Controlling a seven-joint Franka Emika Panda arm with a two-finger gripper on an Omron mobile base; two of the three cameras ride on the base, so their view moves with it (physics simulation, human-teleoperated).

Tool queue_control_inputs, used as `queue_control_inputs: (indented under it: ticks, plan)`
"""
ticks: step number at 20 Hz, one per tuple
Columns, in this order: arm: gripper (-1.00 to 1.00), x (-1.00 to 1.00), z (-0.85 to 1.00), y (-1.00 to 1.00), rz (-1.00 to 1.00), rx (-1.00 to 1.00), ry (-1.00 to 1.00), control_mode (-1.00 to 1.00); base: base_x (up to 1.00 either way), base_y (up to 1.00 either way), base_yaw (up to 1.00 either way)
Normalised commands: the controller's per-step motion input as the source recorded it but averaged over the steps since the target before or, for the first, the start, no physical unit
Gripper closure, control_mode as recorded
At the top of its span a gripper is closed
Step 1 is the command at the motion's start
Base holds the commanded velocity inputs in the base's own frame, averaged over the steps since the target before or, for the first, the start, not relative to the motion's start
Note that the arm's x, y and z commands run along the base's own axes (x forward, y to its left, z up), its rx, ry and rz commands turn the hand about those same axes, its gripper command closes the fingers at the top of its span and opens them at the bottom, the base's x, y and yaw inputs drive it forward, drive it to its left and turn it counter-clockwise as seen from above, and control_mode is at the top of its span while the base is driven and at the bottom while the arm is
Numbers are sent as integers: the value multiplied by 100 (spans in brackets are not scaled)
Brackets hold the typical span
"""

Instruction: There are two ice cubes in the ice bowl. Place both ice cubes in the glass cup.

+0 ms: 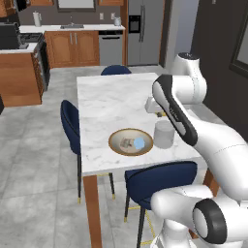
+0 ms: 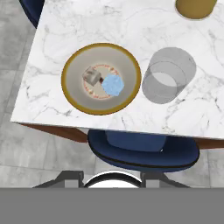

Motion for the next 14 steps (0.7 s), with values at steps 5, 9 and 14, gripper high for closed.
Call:
queue_control_inputs:
  ticks: [5, 9, 14]
  plan:
    - [-100, 1, 0, 15, -1, -2, 5, -100, 0, 0, 0]
    - [-100, 13, -7, 38, -5, -4, 7, -100, 0, 0, 0]
    - [-100, 30, -14, 44, -9, -7, 4, -100, 0, 0, 0]
